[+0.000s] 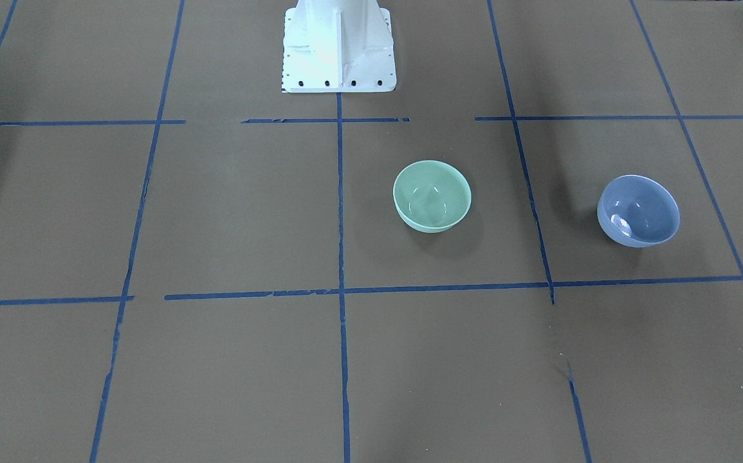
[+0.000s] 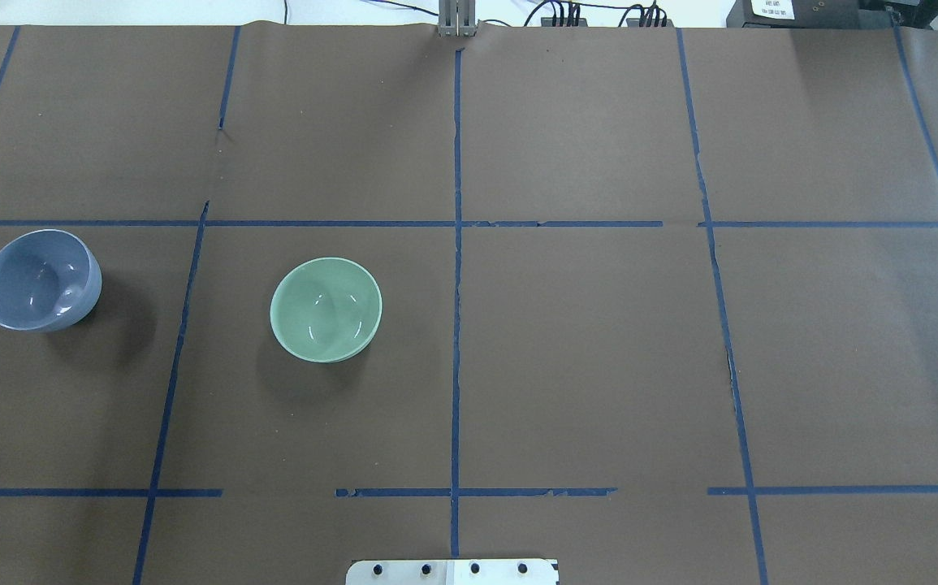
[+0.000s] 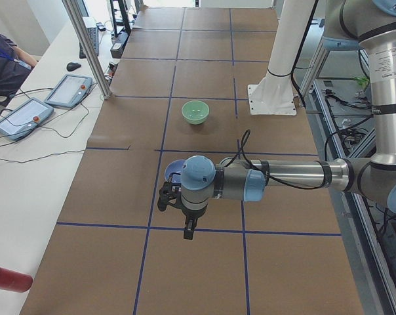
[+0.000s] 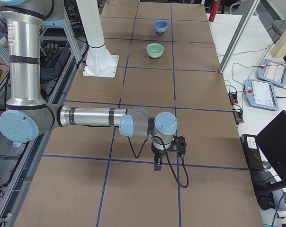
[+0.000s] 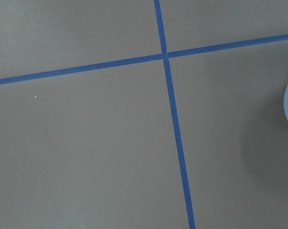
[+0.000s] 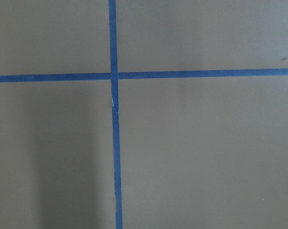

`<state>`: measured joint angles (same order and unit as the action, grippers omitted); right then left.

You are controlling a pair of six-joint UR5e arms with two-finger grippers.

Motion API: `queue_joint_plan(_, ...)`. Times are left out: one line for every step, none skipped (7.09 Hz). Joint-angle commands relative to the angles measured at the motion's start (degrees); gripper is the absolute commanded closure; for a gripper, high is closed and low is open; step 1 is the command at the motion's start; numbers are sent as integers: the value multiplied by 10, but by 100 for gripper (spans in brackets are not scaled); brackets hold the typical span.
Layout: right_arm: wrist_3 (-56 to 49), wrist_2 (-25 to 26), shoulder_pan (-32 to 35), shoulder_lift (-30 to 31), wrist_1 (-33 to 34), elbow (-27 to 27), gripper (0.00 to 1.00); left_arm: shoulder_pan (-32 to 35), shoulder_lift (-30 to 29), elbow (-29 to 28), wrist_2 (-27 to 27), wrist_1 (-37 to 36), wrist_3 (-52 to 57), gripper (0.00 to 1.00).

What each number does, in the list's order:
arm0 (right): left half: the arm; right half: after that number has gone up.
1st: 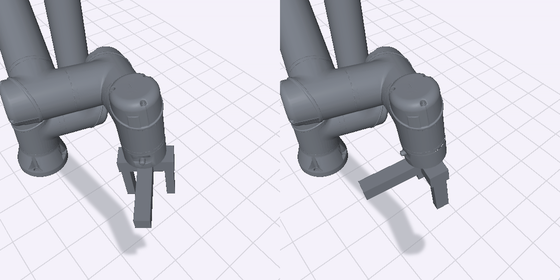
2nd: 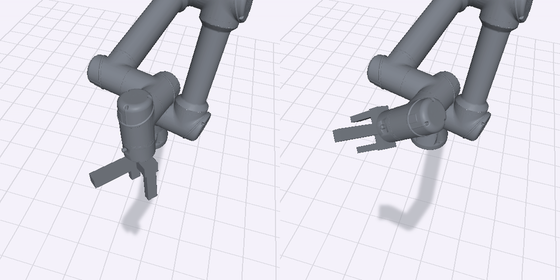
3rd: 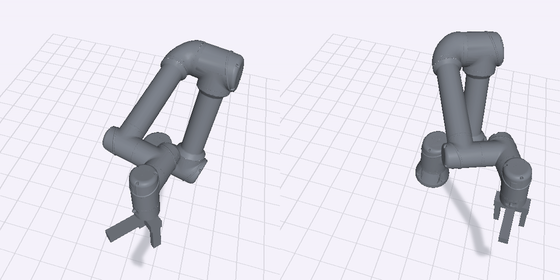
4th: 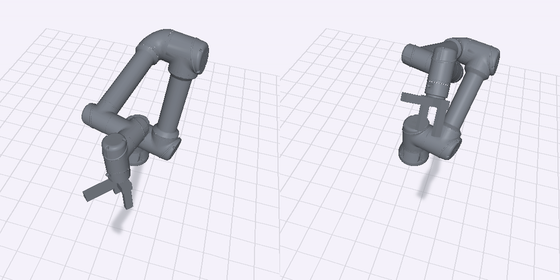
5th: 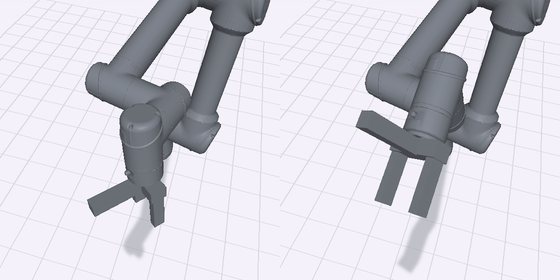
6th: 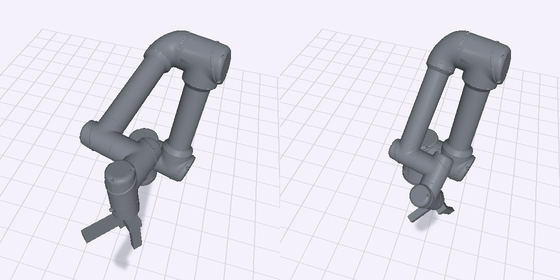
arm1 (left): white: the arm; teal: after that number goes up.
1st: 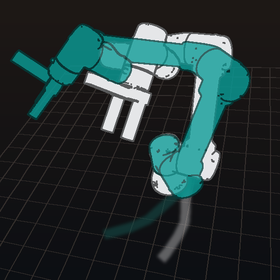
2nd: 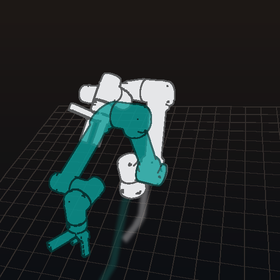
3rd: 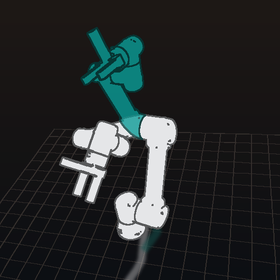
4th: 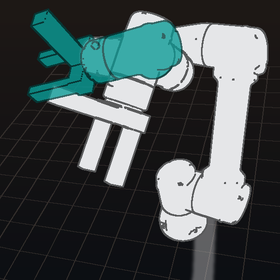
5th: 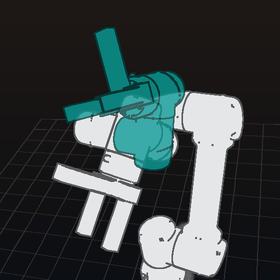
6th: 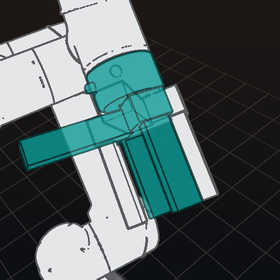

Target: Stack blue bowl on green bowl

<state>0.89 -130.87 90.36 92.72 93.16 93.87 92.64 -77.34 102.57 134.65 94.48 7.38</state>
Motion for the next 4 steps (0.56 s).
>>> queue_joint_plan(1,0,0,0,0,0,0,0,0,3,1,0,-2,0)
queue_joint_plan(0,0,0,0,0,0,0,0,-3,-6,2,1,-3,0)
queue_joint_plan(0,0,0,0,0,0,0,0,-9,-8,1,1,-4,0)
queue_joint_plan(0,0,0,0,0,0,0,0,-10,-7,1,1,-4,0)
